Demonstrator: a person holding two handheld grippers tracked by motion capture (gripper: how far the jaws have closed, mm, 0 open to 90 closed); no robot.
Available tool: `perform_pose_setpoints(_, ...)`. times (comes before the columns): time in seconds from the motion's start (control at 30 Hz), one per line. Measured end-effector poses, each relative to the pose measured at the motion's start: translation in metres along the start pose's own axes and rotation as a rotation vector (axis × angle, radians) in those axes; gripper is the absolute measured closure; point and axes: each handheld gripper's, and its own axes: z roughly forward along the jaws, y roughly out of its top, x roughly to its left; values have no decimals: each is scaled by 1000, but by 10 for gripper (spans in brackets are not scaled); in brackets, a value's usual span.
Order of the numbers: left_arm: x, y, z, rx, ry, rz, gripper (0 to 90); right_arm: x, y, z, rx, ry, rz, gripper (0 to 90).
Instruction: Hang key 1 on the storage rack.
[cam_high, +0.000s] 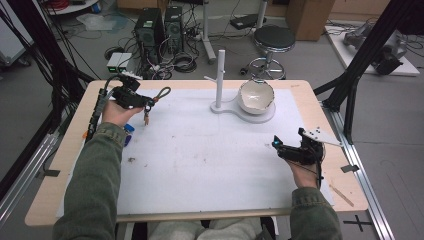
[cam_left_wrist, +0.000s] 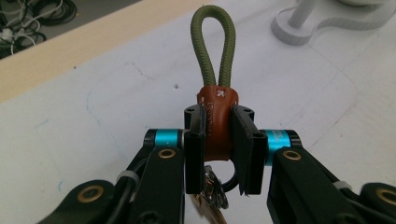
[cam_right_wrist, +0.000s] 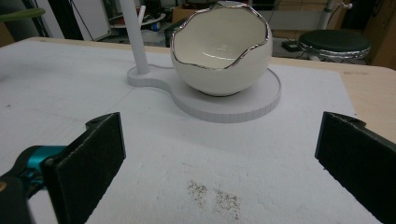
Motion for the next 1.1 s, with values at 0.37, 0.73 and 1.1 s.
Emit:
perform_pose_setpoints(0.37,0,4,-15,-33,-30,-48,755,0,0,0,-3,3,4,6)
perform_pose_setpoints(0.73,-10,14,-30,-62,-54,-53,755,1,0,-1,-5,7,7,6)
perform_pose_setpoints(1.1,-28,42,-40,-96,-85,-19,754,0,0,-2,-8,8,12,6)
